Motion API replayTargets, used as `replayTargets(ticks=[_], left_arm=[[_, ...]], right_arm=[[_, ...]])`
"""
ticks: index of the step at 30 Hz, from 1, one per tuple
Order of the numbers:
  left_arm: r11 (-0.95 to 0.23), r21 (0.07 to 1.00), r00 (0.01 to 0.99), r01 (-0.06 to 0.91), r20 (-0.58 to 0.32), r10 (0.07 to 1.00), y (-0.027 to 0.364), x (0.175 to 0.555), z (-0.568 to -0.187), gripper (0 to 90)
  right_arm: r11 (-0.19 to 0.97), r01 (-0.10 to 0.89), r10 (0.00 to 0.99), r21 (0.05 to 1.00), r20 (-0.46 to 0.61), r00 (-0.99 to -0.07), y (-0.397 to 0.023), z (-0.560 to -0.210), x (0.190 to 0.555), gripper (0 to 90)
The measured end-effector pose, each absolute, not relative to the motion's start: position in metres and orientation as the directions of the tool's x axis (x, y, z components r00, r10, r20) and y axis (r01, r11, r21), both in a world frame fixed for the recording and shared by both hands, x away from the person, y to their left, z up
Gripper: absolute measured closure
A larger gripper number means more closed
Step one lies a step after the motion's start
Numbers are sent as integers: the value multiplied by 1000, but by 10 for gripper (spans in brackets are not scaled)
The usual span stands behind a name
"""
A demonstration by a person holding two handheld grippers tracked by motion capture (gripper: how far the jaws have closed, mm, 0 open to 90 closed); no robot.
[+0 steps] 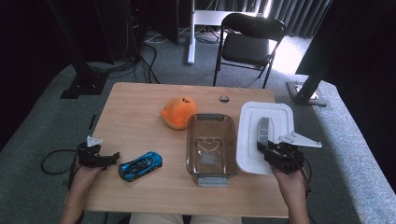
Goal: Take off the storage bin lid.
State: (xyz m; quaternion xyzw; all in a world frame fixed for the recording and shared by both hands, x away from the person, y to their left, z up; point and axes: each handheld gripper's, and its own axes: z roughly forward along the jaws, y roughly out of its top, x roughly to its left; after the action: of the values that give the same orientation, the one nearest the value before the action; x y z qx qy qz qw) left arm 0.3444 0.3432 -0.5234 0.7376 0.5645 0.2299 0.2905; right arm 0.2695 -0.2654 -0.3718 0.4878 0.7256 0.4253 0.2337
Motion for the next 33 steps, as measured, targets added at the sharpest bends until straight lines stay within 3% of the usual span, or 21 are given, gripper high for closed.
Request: replayTargets(ticks=[10, 33], left_arm=[[-194, 688, 257, 699, 11, 966, 343, 344, -523, 18], [-209, 686, 276, 697, 12, 961, 342, 344, -523, 18]], right_arm=[[118, 540, 927, 833, 102, -361, -290, -394, 273, 697], [113, 582, 898, 806, 167, -406, -290, -479, 300, 694]])
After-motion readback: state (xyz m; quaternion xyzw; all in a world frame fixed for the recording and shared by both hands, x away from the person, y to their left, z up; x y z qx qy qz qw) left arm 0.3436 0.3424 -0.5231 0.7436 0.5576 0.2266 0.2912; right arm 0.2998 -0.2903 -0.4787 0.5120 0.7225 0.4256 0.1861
